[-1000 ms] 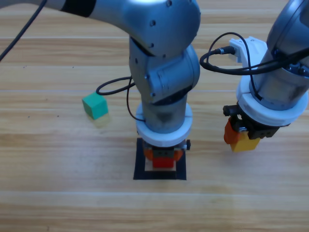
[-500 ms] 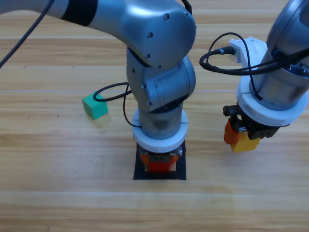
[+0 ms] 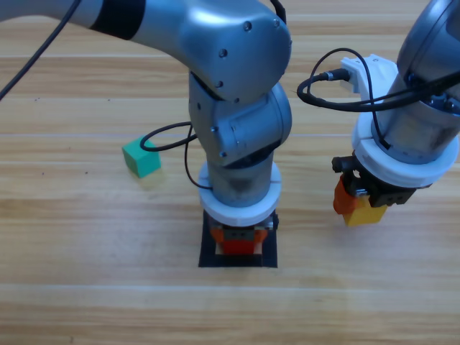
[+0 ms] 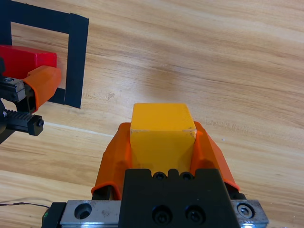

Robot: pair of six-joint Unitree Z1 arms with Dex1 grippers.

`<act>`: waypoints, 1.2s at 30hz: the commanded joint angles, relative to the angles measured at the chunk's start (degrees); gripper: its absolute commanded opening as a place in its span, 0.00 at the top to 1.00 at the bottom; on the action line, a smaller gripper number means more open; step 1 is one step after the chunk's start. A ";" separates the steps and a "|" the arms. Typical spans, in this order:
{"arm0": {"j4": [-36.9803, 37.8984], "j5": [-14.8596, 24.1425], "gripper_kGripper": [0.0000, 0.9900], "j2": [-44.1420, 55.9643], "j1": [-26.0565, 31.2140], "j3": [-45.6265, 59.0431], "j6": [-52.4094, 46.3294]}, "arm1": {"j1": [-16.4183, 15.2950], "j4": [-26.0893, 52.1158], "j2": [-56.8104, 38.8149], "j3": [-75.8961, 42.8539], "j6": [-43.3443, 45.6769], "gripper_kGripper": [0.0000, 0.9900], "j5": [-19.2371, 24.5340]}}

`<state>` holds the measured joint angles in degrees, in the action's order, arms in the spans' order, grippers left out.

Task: Stack the blocks in the rectangular block: red at the bottom, yellow in the middle, green on top

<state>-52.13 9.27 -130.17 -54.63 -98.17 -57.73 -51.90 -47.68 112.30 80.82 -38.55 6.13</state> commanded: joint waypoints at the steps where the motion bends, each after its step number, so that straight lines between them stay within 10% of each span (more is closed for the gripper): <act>1: 1.06 0.75 0.93 -1.49 -0.83 1.14 -0.28 | -0.49 -1.10 2.22 0.21 0.32 1.00 0.55; 8: 1.15 1.01 0.79 -1.41 -0.83 1.49 -0.46 | -0.49 -1.10 2.14 0.21 0.32 1.00 0.55; 15: 1.06 1.36 0.01 -0.61 -0.92 2.11 -1.07 | -0.57 -1.10 2.22 0.21 0.32 1.00 0.64; 36: -1.05 4.44 0.00 24.08 -0.83 3.51 -0.02 | -1.01 -6.02 5.04 5.84 -3.90 1.00 2.57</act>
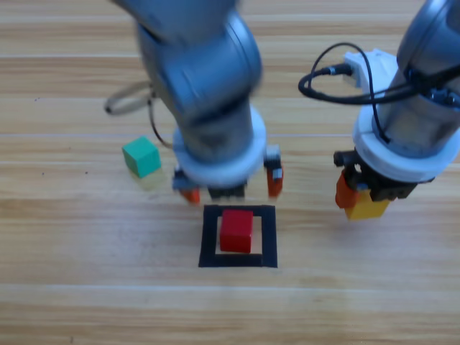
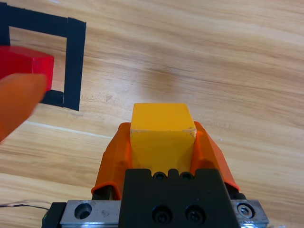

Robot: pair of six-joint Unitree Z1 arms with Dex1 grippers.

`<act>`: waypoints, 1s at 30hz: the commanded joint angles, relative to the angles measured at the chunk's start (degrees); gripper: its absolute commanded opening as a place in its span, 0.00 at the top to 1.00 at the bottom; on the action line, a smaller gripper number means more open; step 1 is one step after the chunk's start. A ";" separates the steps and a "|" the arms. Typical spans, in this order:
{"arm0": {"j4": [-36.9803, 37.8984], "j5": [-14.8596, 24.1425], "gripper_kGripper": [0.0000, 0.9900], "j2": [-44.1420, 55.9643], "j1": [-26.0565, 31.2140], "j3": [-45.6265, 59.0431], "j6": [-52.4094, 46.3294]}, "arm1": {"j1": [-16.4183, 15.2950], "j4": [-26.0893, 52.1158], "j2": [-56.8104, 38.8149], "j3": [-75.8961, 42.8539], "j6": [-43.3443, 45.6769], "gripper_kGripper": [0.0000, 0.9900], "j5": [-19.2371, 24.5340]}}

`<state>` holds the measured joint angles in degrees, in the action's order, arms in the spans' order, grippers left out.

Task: Stack the blocks in the rectangular block: red at the bottom, yellow in the middle, green on top

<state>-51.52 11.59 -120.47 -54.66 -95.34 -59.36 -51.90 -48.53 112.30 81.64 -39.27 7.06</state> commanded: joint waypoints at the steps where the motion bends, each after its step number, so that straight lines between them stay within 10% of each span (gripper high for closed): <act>1: -2.79 2.82 0.00 17.11 -0.71 1.03 1.70 | -1.37 -6.31 6.09 6.52 -3.97 1.00 1.64; 11: -8.42 4.76 0.00 47.87 7.46 8.06 20.25 | -6.46 -18.44 18.30 27.26 -11.00 1.00 -0.82; 30: -13.25 3.61 0.02 53.58 7.72 12.81 20.42 | -8.13 -18.79 26.21 38.77 -20.32 1.00 -5.13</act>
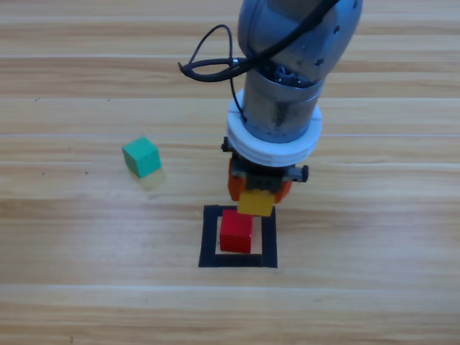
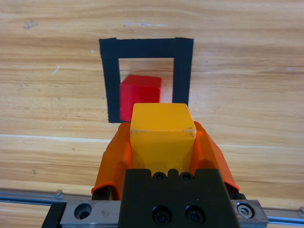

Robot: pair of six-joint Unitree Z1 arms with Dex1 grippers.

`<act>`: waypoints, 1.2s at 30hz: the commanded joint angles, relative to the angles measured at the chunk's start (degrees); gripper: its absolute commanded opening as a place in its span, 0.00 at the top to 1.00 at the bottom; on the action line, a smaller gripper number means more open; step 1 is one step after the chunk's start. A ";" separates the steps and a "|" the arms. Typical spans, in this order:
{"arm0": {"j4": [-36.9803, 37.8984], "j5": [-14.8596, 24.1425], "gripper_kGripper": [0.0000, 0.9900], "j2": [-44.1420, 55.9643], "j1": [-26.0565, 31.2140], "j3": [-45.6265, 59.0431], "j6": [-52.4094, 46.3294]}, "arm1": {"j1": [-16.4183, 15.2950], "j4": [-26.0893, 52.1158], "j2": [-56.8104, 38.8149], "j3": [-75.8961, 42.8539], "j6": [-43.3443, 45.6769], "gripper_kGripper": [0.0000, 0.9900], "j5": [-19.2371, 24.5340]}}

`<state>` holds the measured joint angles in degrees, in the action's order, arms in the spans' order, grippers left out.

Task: Stack the blocks in the rectangular block: red at the bottom, yellow in the middle, green on top

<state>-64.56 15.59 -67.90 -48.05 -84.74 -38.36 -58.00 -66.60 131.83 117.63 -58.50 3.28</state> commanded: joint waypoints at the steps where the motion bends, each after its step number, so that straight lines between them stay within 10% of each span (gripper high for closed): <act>1: -0.13 -0.30 0.02 1.02 1.12 2.47 -0.66 | -2.12 -0.81 7.13 3.22 -1.09 1.00 -1.26; 31: 6.11 -0.48 0.03 1.02 1.12 9.77 -1.63 | -2.47 -3.98 13.72 10.69 -0.74 1.00 -1.17; 32: 6.29 -0.48 0.03 1.02 1.12 9.94 -1.63 | -2.47 -4.06 13.81 11.13 -0.65 0.88 -0.91; 34: 6.64 -0.56 0.03 1.02 1.12 10.38 -1.63 | -2.47 -5.21 13.81 11.40 -1.00 0.19 -0.21; 36: 6.99 -0.65 0.03 1.02 1.12 10.74 -1.63 | -2.47 -5.47 13.55 11.48 -0.82 0.00 0.67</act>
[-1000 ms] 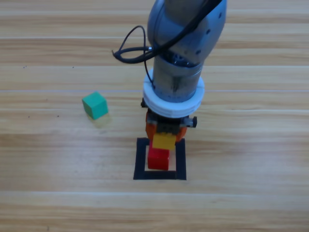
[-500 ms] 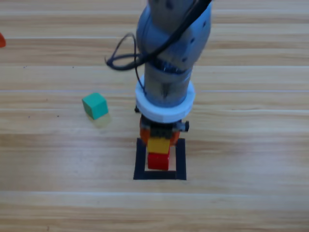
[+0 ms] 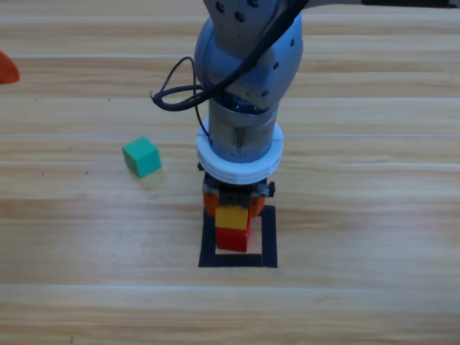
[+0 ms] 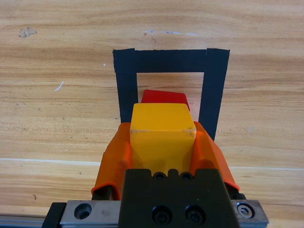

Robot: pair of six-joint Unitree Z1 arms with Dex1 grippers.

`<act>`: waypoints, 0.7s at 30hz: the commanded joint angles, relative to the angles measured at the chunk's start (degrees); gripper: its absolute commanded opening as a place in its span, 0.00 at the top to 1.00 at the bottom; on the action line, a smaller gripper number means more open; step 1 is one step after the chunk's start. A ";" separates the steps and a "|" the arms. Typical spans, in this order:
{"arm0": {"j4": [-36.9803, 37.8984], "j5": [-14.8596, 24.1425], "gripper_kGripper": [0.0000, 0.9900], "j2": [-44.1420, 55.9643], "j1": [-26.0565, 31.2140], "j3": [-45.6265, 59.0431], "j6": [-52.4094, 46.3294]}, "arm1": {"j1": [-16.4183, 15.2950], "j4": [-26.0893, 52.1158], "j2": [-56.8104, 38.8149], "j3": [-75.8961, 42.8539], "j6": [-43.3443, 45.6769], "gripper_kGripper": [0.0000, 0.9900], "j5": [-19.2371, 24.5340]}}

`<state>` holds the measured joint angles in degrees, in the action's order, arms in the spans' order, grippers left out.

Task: Stack the blocks in the rectangular block: red at the bottom, yellow in the middle, green on top

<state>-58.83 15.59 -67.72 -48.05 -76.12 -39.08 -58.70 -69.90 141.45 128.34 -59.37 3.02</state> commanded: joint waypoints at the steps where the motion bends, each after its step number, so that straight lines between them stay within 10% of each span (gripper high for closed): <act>1: 1.35 -0.65 0.03 0.84 1.11 2.20 -0.91 | -1.77 -2.26 3.57 0.77 0.13 0.00 1.20; 21: 8.11 -2.49 0.03 -10.41 5.15 -0.61 -4.69 | -8.27 -2.61 -19.28 -5.91 11.38 0.00 14.82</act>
<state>-52.66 15.24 -71.64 -46.94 -75.30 -42.26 -64.84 -72.00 129.26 127.78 -50.20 15.23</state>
